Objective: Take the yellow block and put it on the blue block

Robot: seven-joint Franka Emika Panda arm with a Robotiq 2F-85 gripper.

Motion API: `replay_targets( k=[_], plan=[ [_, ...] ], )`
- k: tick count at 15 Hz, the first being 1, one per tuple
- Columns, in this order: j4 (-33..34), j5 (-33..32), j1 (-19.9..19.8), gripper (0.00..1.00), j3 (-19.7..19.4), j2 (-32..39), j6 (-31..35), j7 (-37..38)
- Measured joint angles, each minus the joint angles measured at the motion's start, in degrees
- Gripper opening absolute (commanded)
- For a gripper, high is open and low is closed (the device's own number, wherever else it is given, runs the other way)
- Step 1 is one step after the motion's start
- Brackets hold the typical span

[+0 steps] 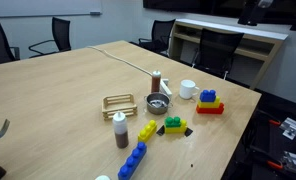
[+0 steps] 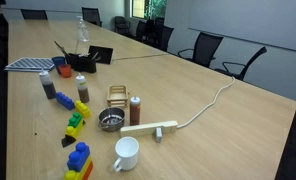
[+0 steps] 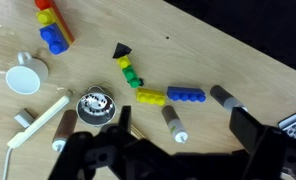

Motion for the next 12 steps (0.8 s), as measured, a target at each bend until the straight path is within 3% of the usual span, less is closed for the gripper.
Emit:
replay_targets(
  k=[6,12],
  plan=[
    [0.1,0.0,0.0,1.00,0.0,2.4,0.7,-0.6],
    [3.5,0.0,0.3,1.00,0.8,14.8,5.4,-5.8]
  ],
)
